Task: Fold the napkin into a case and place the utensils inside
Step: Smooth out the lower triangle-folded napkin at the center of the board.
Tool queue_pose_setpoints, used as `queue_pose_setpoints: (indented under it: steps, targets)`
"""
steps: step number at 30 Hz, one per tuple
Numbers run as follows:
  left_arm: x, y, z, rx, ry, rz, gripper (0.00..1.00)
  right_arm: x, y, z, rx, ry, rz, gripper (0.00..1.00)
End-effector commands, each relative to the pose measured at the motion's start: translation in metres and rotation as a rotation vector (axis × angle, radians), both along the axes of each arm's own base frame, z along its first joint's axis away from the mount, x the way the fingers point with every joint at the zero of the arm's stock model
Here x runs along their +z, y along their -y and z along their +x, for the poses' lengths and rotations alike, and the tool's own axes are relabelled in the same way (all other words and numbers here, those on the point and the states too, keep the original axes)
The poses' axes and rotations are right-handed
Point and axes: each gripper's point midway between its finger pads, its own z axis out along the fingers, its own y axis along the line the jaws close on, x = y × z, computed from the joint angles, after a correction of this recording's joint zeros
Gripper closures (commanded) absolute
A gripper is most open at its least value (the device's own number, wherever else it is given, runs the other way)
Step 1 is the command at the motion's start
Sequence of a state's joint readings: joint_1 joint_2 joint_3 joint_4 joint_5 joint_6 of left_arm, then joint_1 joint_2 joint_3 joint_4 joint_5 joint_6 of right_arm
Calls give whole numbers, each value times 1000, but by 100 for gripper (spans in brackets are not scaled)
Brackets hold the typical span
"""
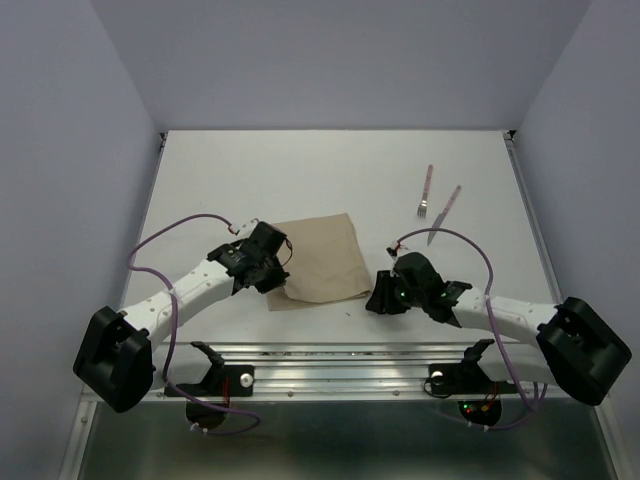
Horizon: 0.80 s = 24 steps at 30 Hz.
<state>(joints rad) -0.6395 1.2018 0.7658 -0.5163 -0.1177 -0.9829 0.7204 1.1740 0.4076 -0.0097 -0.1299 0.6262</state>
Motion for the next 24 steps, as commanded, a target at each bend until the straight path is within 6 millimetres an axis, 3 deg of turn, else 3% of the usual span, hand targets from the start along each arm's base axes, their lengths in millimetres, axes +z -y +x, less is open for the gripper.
queue_pose_setpoints:
  steps: [1, 19, 24]
  targets:
    - [16, 0, 11, 31, 50, -3, 100, 5, -14, 16, -62, 21, 44, 60]
    - [14, -2, 9, 24, 43, 7, 100, -9, -21, 36, -152, 8, 21, 70]
    - [14, -3, 9, 26, 44, 11, 100, -13, -14, 42, -191, 26, -6, 79]
